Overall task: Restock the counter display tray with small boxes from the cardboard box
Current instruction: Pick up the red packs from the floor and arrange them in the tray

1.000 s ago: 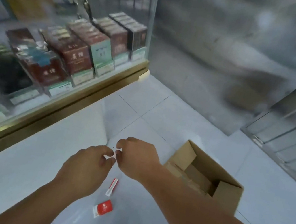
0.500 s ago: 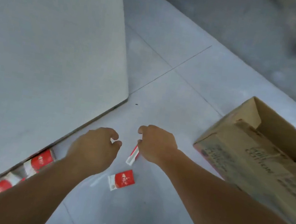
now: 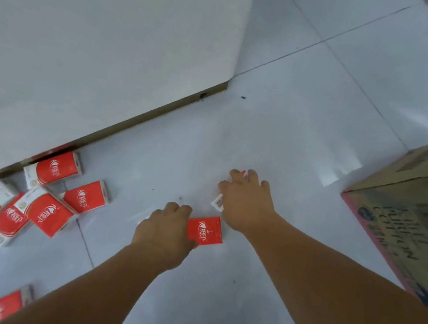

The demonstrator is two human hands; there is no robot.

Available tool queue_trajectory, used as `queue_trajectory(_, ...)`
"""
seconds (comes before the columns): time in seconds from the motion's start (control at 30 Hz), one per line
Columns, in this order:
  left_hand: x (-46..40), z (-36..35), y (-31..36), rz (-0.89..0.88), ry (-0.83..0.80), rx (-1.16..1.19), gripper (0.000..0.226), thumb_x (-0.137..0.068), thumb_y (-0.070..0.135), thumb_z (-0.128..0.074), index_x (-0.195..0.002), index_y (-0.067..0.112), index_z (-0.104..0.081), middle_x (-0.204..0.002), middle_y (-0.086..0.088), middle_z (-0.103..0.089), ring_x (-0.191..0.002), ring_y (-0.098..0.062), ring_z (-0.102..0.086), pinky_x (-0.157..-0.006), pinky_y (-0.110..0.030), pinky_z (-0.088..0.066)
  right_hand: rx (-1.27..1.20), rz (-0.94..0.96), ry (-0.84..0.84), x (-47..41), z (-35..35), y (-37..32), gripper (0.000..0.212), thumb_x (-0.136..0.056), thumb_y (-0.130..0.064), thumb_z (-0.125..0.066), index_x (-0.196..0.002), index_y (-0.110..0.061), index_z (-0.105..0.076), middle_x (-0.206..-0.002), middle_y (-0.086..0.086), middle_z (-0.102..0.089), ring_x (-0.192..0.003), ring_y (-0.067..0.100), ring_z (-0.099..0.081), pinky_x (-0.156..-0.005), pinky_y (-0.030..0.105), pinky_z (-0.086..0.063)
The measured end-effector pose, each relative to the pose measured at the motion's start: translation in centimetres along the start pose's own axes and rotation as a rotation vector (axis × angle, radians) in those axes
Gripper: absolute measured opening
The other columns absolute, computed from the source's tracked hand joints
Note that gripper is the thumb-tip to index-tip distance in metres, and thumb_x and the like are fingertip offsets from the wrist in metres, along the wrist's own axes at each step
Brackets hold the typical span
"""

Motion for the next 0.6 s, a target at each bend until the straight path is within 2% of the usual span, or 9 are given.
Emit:
queue_trajectory(0.13, -1.1, -3.2, 0.9, -0.053, 0.044, -0.214, 0.082, -0.076, 0.051, -0.071, -0.143, 0.028, -0.03, -0.139, 0.0, -0.043, -0.124, -0.027, -0.046, -0.101, -0.042, -0.038, -0.037, -0.007, 0.08, -0.2, 0.0, 0.6, 0.039, -0.09, -0.026, -0.055, -0.129, -0.025, -0.055, -0.13, 0.003, -0.052, -0.122, 0.03, -0.044, -0.098, 0.045, -0.039)
queue_trajectory(0.2, -1.2, -4.1, 0.9, -0.056, 0.095, -0.295, 0.075, -0.073, 0.044, -0.075, -0.136, 0.025, -0.039, -0.128, -0.003, -0.048, -0.113, -0.028, -0.052, -0.094, -0.042, -0.041, -0.101, 0.0, 0.153, 0.1, 0.6, 0.8, 0.034, -0.091, -0.029, -0.055, -0.124, -0.02, -0.054, -0.122, 0.003, -0.056, -0.112, 0.027, -0.051, -0.087, 0.04, -0.043)
queue_trajectory(0.27, -0.9, -3.9, 1.0, -0.054, 0.167, -0.269, 0.056, -0.069, 0.034, -0.075, -0.119, 0.02, -0.051, -0.109, -0.004, -0.054, -0.095, -0.028, -0.057, -0.08, -0.04, -0.045, -0.252, -0.015, 0.19, 0.8, 1.5, 1.3, 0.028, -0.092, -0.032, -0.055, -0.115, -0.017, -0.051, -0.109, 0.002, -0.058, -0.097, 0.026, -0.057, -0.073, 0.035, -0.041)
queue_trajectory(0.33, -0.3, -2.5, 0.5, 0.061, 0.17, -0.06, 0.044, -0.072, 0.032, -0.065, -0.109, 0.02, -0.045, -0.103, -0.001, -0.054, -0.093, -0.026, -0.057, -0.076, -0.037, -0.045, -0.452, -0.058, 0.186, 1.9, 2.7, 2.1, 0.026, -0.089, -0.034, -0.058, -0.104, -0.019, -0.042, -0.091, -0.001, -0.055, -0.08, 0.025, -0.057, -0.065, 0.033, -0.039)
queue_trajectory(0.4, 1.3, 0.5, 0.4, 0.183, 0.179, 0.21, 0.043, -0.072, 0.035, -0.066, -0.1, 0.023, -0.036, -0.095, 0.0, -0.055, -0.085, -0.026, -0.059, -0.069, -0.036, -0.046, -0.593, -0.094, 0.205, 3.4, 5.0, 2.8, 0.031, -0.087, -0.038, -0.06, -0.099, -0.019, -0.038, -0.079, -0.006, -0.051, -0.072, 0.022, -0.055, -0.063, 0.032, -0.039)
queue_trajectory(0.5, 5.6, 8.2, 2.6, 0.206, 0.325, 0.445, 0.047, -0.073, 0.038, -0.071, -0.098, 0.024, -0.033, -0.084, 0.003, -0.056, -0.069, -0.021, -0.059, -0.059, -0.032, -0.045, -0.801, -0.127, 0.309, 7.2, 11.4, 3.6, 0.036, -0.088, -0.042, -0.063, -0.101, -0.02, -0.038, -0.078, -0.005, -0.054, -0.072, 0.02, -0.058, -0.063, 0.033, -0.044)
queue_trajectory(0.6, 12.5, 17.7, 6.5, 0.154, 0.484, 0.616, 0.045, -0.076, 0.034, -0.071, -0.101, 0.029, -0.033, -0.083, 0.006, -0.057, -0.066, -0.014, -0.057, -0.055, -0.029, -0.042, -0.961, -0.116, 0.491, 12.8, 20.8, 4.2, 0.036, -0.091, -0.043, -0.062, -0.103, -0.024, -0.034, -0.087, 0.003, -0.065, -0.074, 0.026, -0.064, -0.064, 0.041, -0.055)
Point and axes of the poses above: each hand's wrist, its own x-axis away from the middle knuckle, its own z-axis out of the back of the hand, y = z × x, the point moved 7 cm from there along -x, towards the middle knuckle
